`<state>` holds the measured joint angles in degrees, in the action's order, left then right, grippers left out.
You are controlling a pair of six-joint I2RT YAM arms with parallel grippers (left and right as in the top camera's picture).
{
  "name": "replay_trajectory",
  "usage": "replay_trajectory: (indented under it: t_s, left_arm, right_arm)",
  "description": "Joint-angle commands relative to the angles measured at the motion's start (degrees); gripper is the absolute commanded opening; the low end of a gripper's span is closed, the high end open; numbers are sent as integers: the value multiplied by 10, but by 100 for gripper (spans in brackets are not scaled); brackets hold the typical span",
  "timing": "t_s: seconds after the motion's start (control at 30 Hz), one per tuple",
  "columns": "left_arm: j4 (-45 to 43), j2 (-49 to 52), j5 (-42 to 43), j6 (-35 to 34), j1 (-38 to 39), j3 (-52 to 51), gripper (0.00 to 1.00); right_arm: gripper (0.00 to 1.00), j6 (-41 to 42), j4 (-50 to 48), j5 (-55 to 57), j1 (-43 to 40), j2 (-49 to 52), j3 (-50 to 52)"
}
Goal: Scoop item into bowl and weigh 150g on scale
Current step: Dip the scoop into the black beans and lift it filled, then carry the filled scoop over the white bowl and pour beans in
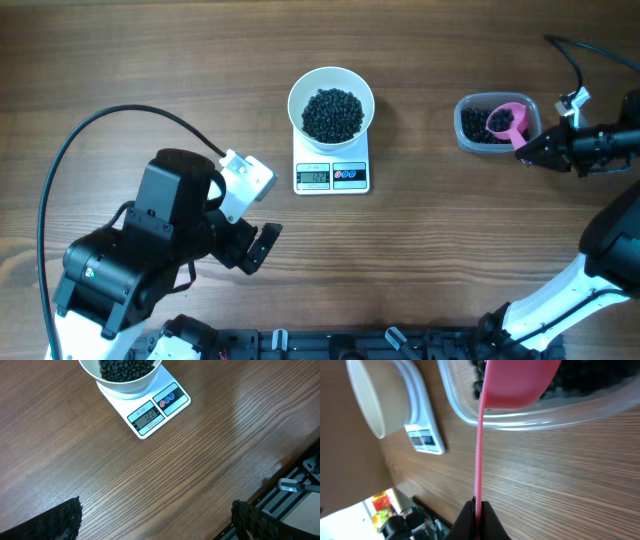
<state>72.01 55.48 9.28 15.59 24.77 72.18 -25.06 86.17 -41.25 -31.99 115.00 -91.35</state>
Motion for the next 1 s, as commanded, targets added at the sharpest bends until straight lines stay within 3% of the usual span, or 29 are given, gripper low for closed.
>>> replay_trajectory:
  t_s: [0.0,0.37,0.67,0.8,0.97]
  left_arm:
    - [-2,-3,-1,7,-3,6,100]
    - [-2,-3,-1,7,-3,6,100]
    - [-2,-3,-1,7,-3,6,100]
    - [-2,-3,-1,7,-3,6,100]
    - [-2,-3,-1,7,-3,6,100]
  right_arm:
    - [5,-54,19,-57,-2,5,2]
    - [5,-125,62,-237,19,5,2]
    - [5,-122,50,-271,134,5,-4]
    - [5,-89,30,-273,205,5,-28]
    - [5,16,-36,-194,290,5,-56]
